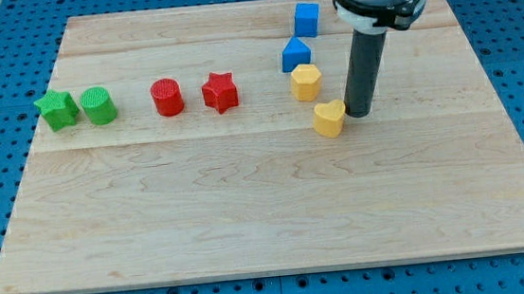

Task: Push the hexagon above the heart

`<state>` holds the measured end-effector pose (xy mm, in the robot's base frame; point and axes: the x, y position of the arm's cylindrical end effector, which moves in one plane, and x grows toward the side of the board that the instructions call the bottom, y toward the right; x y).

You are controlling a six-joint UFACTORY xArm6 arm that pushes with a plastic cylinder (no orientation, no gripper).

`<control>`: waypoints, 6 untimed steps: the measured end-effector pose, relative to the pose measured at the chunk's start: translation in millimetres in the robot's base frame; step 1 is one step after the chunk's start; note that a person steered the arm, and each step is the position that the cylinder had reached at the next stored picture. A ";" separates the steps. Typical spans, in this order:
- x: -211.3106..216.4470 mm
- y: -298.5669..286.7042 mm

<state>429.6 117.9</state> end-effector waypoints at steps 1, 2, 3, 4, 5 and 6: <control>0.5 -11.8; 0.4 -46.4; 0.4 -50.5; 0.1 -16.4; -26.9 27.2; -66.3 12.7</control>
<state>363.3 130.5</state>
